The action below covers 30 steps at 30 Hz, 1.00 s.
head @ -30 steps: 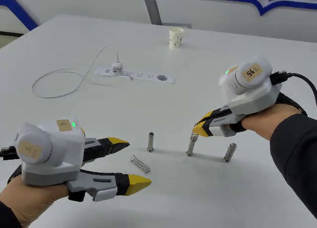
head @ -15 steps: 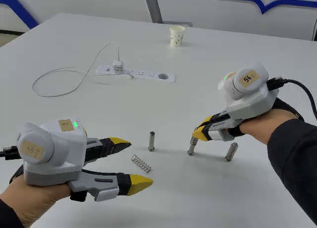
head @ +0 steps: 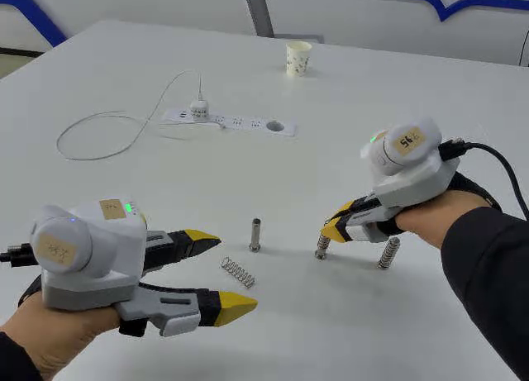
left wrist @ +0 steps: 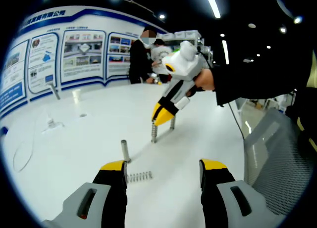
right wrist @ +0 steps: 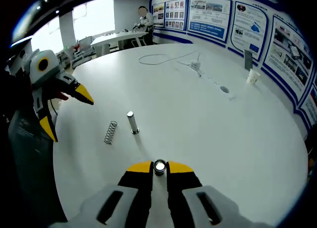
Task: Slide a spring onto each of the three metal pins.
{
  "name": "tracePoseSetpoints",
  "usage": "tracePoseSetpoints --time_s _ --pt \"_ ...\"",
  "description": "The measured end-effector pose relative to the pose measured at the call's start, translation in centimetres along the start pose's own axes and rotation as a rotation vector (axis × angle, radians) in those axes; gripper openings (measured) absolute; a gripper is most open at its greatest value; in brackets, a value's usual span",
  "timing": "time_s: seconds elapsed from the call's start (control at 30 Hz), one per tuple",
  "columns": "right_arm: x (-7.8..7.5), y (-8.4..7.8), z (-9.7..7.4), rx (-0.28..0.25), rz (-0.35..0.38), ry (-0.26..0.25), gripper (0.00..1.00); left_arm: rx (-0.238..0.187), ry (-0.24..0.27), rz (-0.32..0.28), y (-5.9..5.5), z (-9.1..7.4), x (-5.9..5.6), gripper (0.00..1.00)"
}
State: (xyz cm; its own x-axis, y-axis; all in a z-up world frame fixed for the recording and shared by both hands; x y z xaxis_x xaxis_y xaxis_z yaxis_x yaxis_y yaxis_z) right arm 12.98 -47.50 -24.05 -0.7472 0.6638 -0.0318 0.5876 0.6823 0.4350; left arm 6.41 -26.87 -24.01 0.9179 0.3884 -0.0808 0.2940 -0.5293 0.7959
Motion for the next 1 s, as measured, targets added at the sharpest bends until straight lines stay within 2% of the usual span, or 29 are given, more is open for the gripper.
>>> tracePoseSetpoints --time_s 0.37,1.0 --pt "-0.2 -0.5 1.0 0.025 0.004 0.002 0.12 0.001 -0.001 -0.003 -0.1 0.0 0.0 0.6" --pt "-0.2 -1.0 1.2 0.037 0.012 0.001 0.13 -0.003 0.001 -0.005 0.0 -0.1 0.0 0.6"
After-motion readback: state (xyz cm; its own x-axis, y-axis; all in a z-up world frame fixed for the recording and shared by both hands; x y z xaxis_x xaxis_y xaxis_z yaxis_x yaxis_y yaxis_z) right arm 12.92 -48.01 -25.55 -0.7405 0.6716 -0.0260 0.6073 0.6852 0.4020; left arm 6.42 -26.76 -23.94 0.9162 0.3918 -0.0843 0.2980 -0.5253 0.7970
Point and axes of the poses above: the centre of the closed fingertips' face, and the gripper's own axes: z roughly forward along the fingers, x roughly to its left, y roughly out of its top, the point moved 7 cm from there along -z, roughly backward along the fingers, and after that the axes turned 15 degrees about x, right-handed, at the moved point
